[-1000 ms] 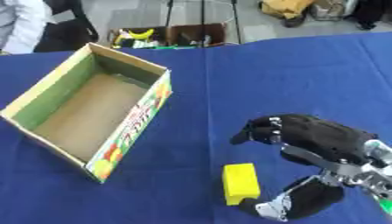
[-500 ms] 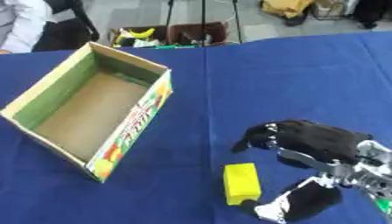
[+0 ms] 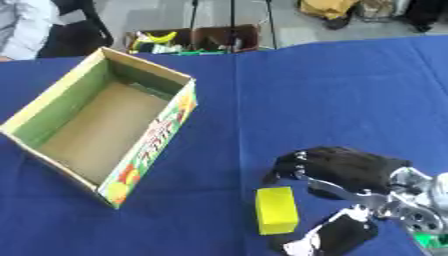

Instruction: Pick up objects on the table and place them in the box.

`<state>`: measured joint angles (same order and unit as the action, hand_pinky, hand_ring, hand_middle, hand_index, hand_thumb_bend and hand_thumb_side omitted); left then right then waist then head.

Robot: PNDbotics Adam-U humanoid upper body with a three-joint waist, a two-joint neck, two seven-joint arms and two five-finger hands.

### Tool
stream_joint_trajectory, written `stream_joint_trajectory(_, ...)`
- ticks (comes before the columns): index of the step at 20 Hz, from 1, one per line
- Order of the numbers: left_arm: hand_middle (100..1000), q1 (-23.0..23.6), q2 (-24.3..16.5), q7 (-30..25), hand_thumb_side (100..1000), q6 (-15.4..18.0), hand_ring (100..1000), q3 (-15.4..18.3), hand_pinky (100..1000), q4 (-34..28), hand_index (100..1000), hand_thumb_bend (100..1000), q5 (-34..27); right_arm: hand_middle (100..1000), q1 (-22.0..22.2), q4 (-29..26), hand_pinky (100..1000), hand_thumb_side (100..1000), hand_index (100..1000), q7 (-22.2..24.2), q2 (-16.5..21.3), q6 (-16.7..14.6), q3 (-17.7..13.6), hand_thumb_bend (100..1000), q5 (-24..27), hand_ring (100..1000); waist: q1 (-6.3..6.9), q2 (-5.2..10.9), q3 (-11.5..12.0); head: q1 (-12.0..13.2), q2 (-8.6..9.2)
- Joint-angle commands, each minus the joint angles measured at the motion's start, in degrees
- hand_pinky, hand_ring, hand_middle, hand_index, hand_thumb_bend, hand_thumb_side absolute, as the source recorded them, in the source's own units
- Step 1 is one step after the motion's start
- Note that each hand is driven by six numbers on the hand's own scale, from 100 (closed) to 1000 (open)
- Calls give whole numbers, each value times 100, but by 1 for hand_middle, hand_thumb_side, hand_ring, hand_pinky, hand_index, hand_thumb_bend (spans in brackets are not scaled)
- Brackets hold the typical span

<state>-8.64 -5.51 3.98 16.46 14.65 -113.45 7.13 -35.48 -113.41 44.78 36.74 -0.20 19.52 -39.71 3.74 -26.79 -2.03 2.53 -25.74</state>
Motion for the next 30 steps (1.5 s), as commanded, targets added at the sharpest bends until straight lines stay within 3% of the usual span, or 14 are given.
stream_joint_trajectory(1,665,-32,-49,-19,980,4,680,-20,444,-114,907,100,6,742,-76,-51,805,612,867,24,21,83,7,410,-185,833,-17,102,16,-25,74)
stream_joint_trajectory(11,665,-31,-30,-33,980,-1,680,-24,444,-114,907,100,20,729,-94,204,799,617,869,-114,-66,214,55,353,-524,828,-10,72,33,-53,105)
stream_joint_trajectory(22,666,-25,-14,-49,981,-1,680,-27,444,-114,906,100,36,730,-95,356,798,597,869,-52,-53,241,93,358,-702,829,4,48,29,-87,123)
stream_joint_trajectory(30,667,-20,-14,-48,981,3,680,-25,444,-114,907,100,34,573,-123,390,770,568,780,-26,-77,239,93,332,-719,794,9,51,32,-99,138)
